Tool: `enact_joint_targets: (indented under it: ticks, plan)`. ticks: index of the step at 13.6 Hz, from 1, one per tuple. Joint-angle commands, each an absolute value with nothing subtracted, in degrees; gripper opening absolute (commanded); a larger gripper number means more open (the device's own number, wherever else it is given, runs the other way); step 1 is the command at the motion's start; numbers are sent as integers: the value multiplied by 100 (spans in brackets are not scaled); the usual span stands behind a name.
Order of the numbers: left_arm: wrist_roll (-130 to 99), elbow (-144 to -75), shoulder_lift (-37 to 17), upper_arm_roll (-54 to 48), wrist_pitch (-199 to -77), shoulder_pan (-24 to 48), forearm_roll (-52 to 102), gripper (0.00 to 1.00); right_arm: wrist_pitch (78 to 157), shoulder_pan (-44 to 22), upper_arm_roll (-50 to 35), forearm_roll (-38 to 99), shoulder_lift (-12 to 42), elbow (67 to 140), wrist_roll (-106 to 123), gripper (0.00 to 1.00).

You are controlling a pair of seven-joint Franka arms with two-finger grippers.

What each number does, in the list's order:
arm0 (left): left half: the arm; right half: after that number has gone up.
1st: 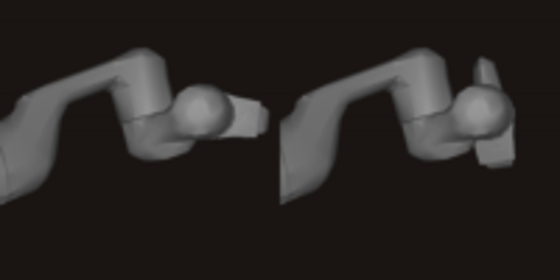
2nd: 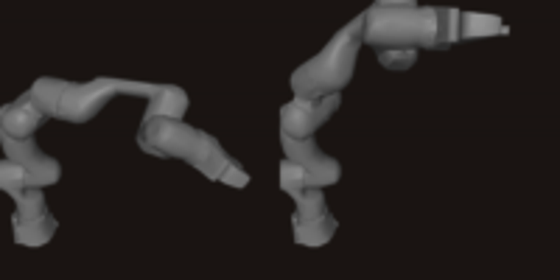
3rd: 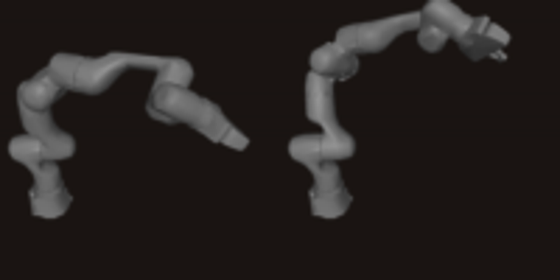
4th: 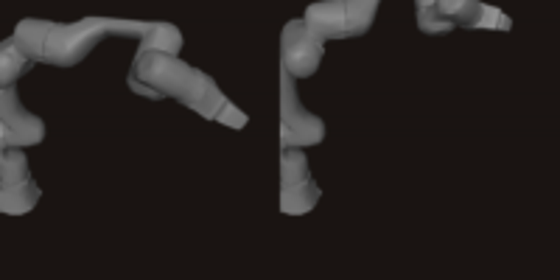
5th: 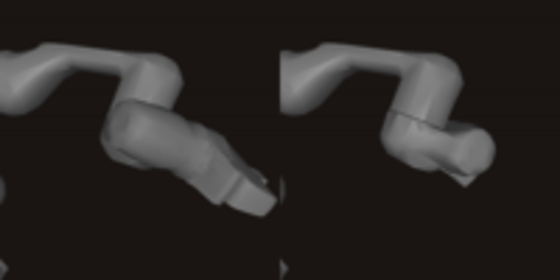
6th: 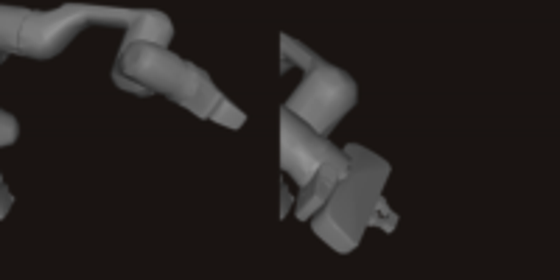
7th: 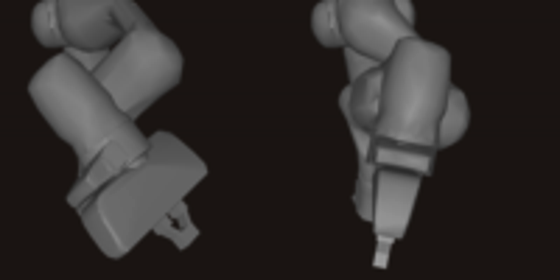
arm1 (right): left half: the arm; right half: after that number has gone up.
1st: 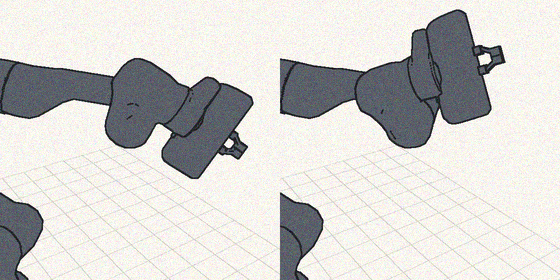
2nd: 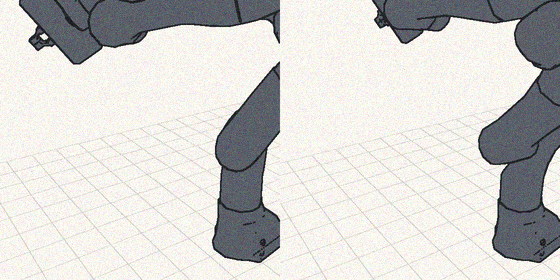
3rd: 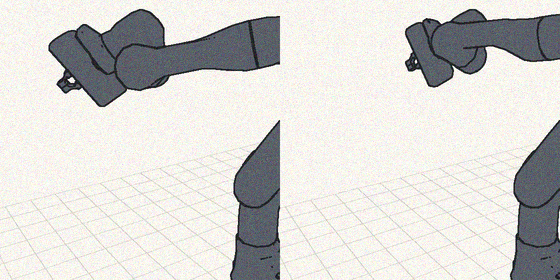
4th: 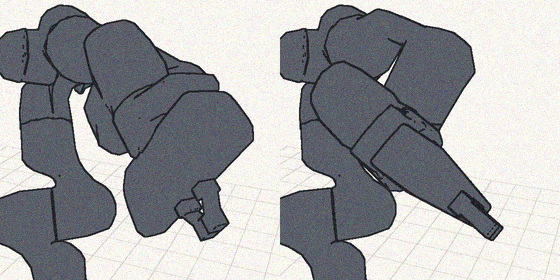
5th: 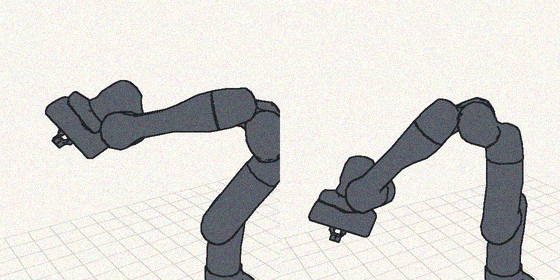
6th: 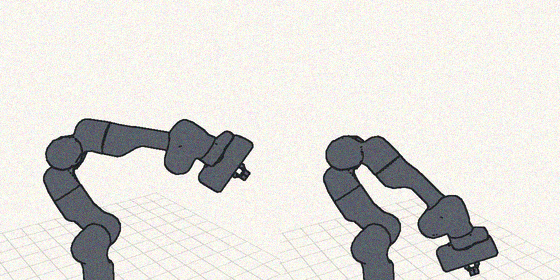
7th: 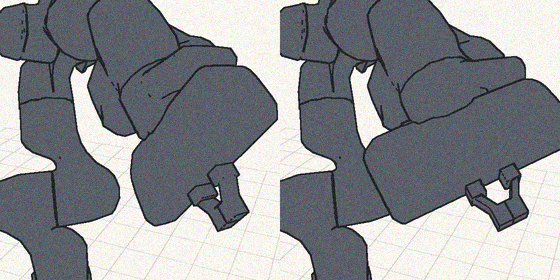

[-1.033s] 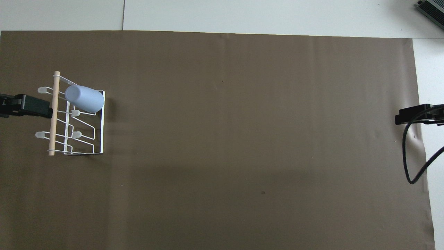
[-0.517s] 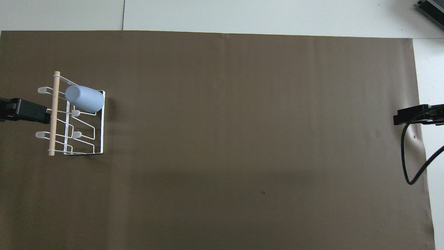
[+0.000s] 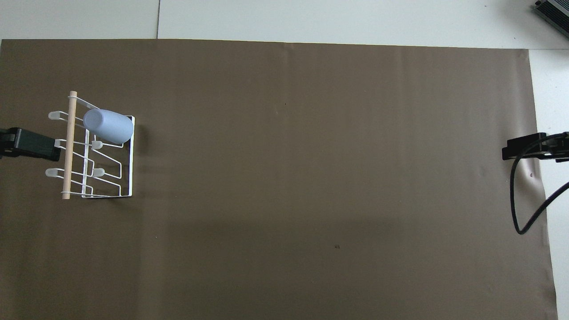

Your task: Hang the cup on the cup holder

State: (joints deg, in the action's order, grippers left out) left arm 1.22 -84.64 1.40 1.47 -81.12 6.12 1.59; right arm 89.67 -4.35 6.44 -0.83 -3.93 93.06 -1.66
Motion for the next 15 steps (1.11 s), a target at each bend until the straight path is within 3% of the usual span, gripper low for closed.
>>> enact_joint_targets:
  ticks: [1,7,15]
  plan:
    - [193,-8314,88,220,-7954,694,255,100,8886,-431,606,-35,-536,9474,-308,100]
    - [176,-8367,140,167,-7928,729,255,100,8965,-422,606,-44,-641,9676,-273,100]
    - [185,-8947,404,167,-8253,703,255,100,8947,-422,606,-44,-642,9694,-281,100]
